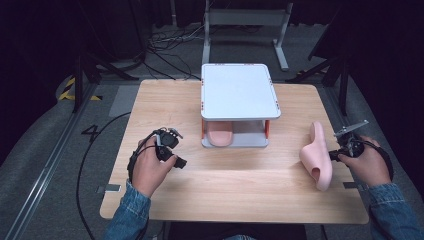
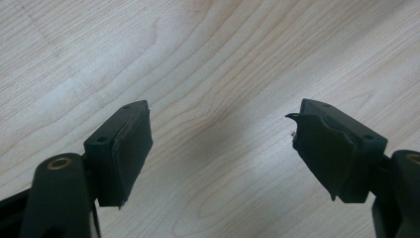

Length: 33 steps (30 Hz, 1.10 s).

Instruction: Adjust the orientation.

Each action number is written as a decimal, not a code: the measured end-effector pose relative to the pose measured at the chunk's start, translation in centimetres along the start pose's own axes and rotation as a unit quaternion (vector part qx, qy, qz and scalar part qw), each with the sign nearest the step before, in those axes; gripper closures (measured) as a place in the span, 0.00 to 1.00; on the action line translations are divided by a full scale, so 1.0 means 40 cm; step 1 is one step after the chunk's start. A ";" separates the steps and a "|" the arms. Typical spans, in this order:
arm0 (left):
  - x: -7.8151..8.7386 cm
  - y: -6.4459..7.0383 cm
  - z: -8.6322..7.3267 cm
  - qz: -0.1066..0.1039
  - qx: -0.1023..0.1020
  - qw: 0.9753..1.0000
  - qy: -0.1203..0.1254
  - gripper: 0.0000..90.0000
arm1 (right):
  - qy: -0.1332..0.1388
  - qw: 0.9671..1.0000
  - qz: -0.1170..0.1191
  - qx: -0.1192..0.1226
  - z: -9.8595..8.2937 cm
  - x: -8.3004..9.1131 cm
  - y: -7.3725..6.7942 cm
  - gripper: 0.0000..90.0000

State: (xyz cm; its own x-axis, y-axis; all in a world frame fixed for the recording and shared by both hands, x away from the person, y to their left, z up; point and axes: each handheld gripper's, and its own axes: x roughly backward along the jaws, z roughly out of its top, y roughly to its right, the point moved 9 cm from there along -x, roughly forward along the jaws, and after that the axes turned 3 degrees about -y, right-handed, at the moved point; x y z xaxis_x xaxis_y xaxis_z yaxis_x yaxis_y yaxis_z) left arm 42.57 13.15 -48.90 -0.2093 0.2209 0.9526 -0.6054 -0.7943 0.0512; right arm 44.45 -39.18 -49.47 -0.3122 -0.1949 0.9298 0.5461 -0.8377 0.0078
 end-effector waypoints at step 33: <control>0.003 0.007 -0.007 -0.010 0.001 1.000 0.002 0.25 | 0.017 0.999 -0.014 0.048 0.045 0.155 -0.060 0.92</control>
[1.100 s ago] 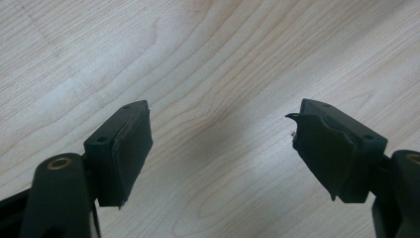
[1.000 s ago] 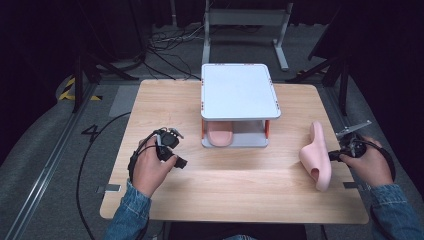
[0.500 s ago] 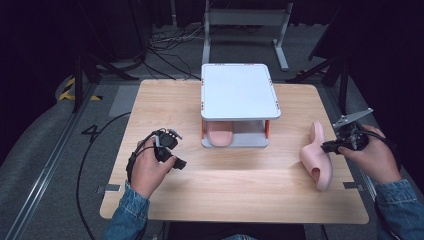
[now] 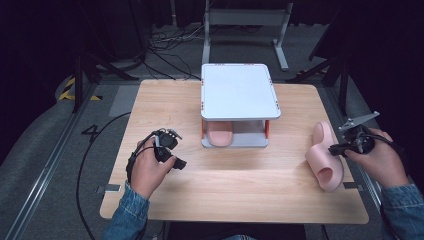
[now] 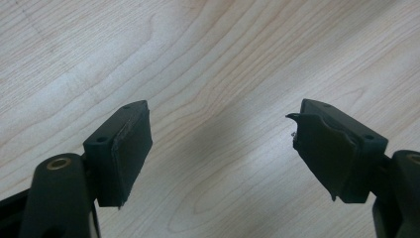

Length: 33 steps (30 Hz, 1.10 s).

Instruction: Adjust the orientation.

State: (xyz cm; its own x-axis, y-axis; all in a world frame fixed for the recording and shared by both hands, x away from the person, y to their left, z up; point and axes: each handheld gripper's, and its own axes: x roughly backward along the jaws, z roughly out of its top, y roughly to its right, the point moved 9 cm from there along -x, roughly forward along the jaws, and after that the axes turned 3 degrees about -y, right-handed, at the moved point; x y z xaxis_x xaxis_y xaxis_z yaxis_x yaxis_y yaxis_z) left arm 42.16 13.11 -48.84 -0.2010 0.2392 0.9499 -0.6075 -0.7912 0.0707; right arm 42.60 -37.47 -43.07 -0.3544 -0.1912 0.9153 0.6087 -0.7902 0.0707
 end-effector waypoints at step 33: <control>-0.011 0.010 0.007 -0.003 -0.002 1.000 -0.005 0.25 | 0.002 0.996 0.086 -0.002 -0.021 -0.166 -0.090 0.78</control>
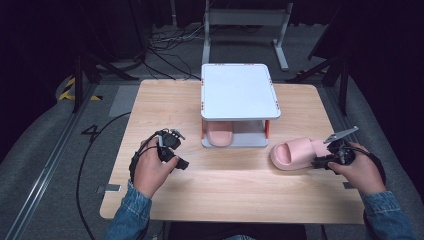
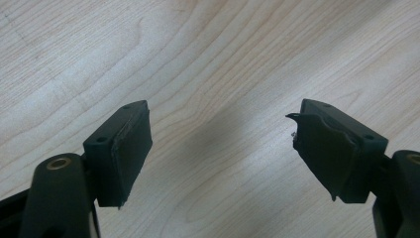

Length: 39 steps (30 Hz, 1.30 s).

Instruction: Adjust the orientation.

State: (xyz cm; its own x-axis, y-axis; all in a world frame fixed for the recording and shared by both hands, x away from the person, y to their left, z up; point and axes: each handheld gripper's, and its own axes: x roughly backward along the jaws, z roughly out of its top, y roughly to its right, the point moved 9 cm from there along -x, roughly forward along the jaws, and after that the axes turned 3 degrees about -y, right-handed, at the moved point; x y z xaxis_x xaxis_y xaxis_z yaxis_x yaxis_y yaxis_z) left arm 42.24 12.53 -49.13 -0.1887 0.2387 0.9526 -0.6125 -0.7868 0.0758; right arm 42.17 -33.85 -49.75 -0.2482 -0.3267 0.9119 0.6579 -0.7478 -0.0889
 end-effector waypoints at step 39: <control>-0.004 0.000 0.006 -0.004 -0.004 1.000 -0.002 0.26 | 0.001 0.995 0.012 0.094 0.087 -0.001 -0.142 0.91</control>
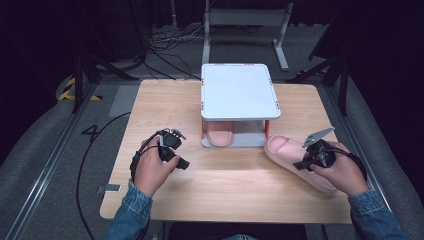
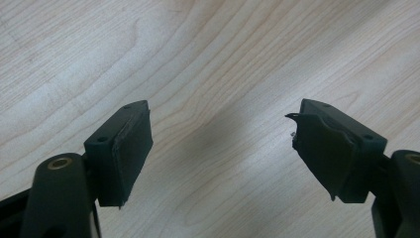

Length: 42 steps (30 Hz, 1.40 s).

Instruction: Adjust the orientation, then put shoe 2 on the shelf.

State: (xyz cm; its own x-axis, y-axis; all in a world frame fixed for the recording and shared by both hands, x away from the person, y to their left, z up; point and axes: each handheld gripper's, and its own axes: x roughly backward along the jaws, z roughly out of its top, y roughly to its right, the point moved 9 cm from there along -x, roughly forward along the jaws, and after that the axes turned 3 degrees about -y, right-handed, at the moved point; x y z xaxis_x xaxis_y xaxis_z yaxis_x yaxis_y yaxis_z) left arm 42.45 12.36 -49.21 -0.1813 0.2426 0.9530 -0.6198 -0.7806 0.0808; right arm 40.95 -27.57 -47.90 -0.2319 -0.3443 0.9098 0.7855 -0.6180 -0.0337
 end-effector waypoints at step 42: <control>0.023 -0.035 -0.048 0.010 0.023 1.000 0.007 0.25 | 0.061 0.991 -0.077 -0.091 0.328 -0.176 -0.084 0.81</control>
State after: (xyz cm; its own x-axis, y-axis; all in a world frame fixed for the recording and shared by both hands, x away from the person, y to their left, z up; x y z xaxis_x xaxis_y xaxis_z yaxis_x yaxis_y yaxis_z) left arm 41.70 14.78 -49.01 -0.2044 0.2339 0.9505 -0.5804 -0.8109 0.0747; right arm 47.45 -13.80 -48.77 -0.4167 -0.3128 0.8535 0.6221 -0.7828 0.0169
